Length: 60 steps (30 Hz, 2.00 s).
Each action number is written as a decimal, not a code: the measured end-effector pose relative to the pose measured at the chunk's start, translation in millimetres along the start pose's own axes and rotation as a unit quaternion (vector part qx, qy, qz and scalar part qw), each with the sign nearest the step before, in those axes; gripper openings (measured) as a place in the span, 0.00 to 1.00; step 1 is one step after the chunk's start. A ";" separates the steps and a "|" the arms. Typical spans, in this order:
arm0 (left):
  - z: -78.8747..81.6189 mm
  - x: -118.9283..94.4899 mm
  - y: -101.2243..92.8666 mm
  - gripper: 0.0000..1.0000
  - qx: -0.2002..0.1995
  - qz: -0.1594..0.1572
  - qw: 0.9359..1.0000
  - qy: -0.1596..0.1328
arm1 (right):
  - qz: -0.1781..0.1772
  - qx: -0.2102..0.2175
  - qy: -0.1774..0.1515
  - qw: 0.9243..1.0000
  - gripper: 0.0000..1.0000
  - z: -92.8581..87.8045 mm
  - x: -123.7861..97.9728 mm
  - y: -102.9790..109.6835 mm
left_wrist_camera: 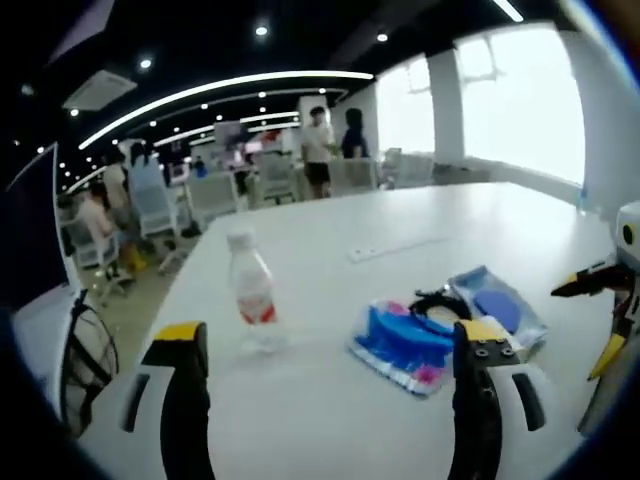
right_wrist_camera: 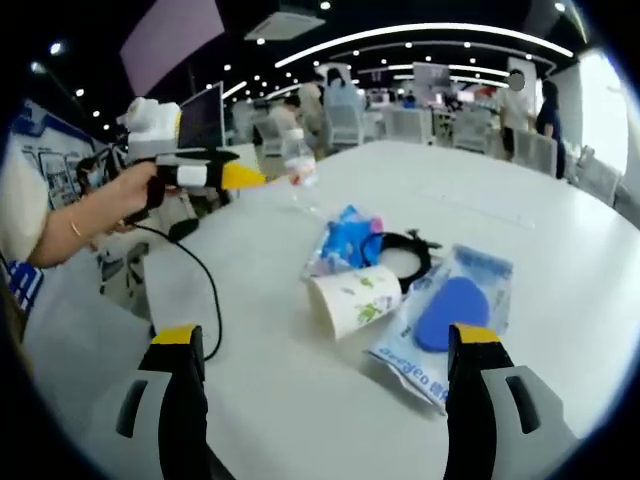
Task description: Arrange the tabletop items into an orderly group along one side of the table until the central work area is clear of visible clutter.
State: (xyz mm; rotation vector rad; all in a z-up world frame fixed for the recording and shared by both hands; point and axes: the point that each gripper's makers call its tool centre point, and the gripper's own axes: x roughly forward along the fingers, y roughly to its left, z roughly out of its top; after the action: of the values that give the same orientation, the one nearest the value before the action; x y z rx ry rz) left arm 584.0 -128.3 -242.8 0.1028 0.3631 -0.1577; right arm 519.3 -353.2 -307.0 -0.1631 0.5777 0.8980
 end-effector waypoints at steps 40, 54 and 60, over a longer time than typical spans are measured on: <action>-9.7 -67.2 -58.2 0.99 0.008 -0.072 0.997 -0.001 | 0.002 -0.076 -0.026 0.997 0.83 16.8 60.9 -6.9; -20.1 -77.3 -66.7 0.99 0.022 -0.073 0.997 0.007 | -0.023 -0.107 0.004 0.994 0.59 5.3 72.8 -14.2; -21.3 -77.4 -70.0 0.99 0.022 -0.080 0.997 0.006 | -0.042 -0.118 0.013 0.992 0.46 1.8 70.0 -19.3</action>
State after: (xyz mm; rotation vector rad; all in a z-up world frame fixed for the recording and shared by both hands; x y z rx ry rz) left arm 493.3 -183.9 -239.7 0.1190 0.3802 -0.3242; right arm 568.8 -316.2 -345.2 -0.4111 0.4842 0.8822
